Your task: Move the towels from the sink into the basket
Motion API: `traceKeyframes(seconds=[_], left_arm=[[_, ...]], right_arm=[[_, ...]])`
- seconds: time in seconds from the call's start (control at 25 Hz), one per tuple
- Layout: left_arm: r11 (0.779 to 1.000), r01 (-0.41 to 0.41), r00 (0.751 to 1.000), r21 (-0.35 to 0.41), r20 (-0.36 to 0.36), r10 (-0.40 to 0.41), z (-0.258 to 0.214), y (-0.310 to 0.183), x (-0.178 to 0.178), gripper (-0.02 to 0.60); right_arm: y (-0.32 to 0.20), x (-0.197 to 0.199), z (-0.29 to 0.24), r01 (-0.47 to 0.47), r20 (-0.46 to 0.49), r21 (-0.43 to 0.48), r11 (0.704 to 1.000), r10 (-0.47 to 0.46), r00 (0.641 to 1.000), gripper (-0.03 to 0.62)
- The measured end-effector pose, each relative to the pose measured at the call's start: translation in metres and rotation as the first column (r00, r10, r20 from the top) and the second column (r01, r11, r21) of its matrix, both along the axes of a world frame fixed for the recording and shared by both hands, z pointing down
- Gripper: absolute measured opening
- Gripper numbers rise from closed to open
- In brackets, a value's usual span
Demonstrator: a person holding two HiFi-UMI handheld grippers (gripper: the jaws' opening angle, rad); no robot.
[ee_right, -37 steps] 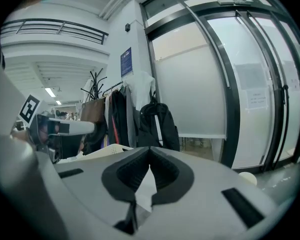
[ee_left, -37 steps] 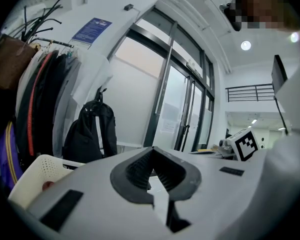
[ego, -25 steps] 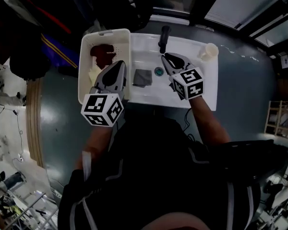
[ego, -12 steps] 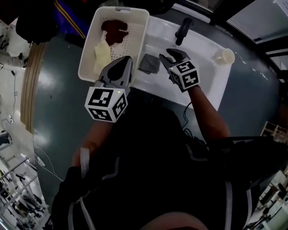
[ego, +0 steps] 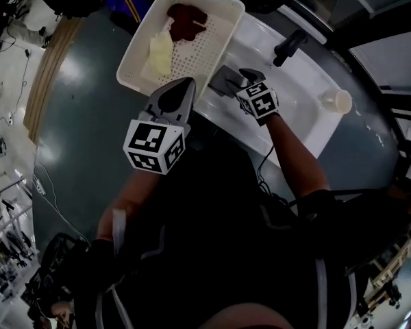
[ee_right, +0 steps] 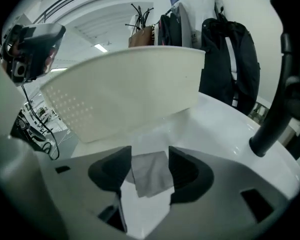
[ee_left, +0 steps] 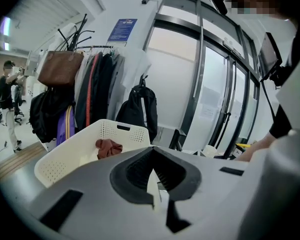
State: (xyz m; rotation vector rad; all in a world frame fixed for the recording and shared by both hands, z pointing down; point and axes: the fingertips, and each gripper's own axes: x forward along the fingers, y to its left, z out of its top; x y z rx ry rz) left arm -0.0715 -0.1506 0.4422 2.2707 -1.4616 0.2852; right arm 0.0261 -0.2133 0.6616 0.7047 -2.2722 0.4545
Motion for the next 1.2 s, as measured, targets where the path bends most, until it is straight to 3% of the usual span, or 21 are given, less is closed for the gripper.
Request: traceKeyframes(seconds=[0.48,0.8,1.08,1.2], left_arm=[[0.995,0.093,0.994,-0.023,0.053,-0.092,0.017,0.021,-0.011,0.003],[0.991,0.12,0.991,-0.054,0.074,-0.116,0.026,0.037,-0.013,0.003],[0.992,0.106,0.991,-0.067,0.087,-0.1,0.03,0.04,-0.014,0.002],[0.993,0.095,0.992,-0.065,0.09,-0.089,0.029,0.038,-0.015,0.003]], right_arm=[[-0.003,-0.018,0.077,0.053,-0.039,-0.086,0.995,-0.056,0.998,0.313],[-0.007,-0.026,0.109,0.075,-0.082,-0.088,0.993,-0.082,0.993,0.316],[-0.007,-0.028,0.121,0.055,-0.091,-0.101,0.993,-0.064,0.994,0.305],[-0.005,-0.029,0.12,0.057,-0.101,-0.103,0.993,-0.068,0.993,0.234]])
